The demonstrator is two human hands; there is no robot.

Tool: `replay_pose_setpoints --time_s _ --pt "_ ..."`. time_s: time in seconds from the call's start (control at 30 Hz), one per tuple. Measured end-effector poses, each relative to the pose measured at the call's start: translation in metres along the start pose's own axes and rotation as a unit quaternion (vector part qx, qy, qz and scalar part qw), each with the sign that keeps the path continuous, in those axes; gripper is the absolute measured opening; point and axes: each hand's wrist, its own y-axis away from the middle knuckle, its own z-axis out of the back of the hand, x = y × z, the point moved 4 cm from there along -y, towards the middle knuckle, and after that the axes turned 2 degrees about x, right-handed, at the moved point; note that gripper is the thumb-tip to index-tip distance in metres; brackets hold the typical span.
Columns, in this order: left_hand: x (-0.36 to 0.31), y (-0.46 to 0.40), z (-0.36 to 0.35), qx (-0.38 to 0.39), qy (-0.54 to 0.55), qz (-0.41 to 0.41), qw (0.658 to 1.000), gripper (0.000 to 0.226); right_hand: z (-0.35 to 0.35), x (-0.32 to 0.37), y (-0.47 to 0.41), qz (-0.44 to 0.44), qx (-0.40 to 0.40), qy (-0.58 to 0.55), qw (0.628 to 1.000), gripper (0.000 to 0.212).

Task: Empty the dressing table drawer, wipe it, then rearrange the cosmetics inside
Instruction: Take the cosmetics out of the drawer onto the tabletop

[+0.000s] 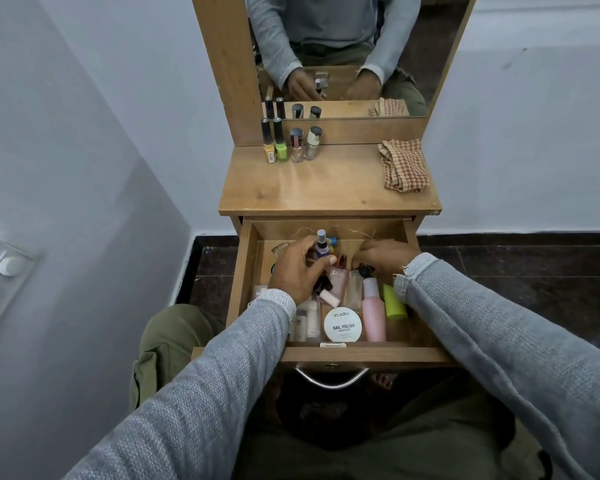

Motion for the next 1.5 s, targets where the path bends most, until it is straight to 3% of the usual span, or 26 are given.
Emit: replay_pose_setpoints --time_s 0.13,0.27,0.37,0.47,0.63,0.87,1.1,1.33,1.5 --pt "0.001 -0.002 0.008 -0.011 -0.012 -0.002 1.000 0.024 0.004 -0.001 -0.001 0.018 -0.025 -0.004 1.000 0.037" --pt "-0.011 -0.010 0.024 -0.040 -0.022 -0.023 0.999 0.028 0.030 -0.002 0.009 0.006 -0.118 -0.120 0.986 0.031" --pt "-0.024 -0.024 0.036 -0.072 -0.030 -0.056 0.995 0.027 0.063 0.000 0.025 0.054 -0.207 -0.263 0.941 0.022" --pt "-0.038 -0.043 0.047 -0.094 -0.055 -0.060 0.992 0.028 0.098 -0.002 0.034 0.076 -0.300 -0.361 0.879 0.025" --pt "-0.045 -0.082 0.054 -0.110 -0.076 -0.068 0.989 0.027 0.121 -0.020 0.014 -0.015 -0.421 -0.406 0.811 0.021" --pt "-0.038 -0.113 0.052 -0.114 -0.127 -0.049 0.984 0.033 0.114 -0.034 -0.021 -0.083 -0.442 -0.413 0.792 0.025" --pt "-0.031 -0.116 0.045 -0.116 -0.129 -0.046 0.984 0.036 0.104 -0.033 -0.033 -0.075 -0.464 -0.404 0.785 0.025" --pt "-0.025 -0.108 0.047 -0.122 -0.064 -0.051 0.989 0.046 0.090 -0.034 -0.040 -0.101 -0.434 -0.436 0.782 0.030" --pt "-0.016 -0.108 0.052 -0.137 -0.076 -0.054 0.986 0.030 0.088 -0.035 -0.050 -0.115 -0.436 -0.439 0.778 0.025"
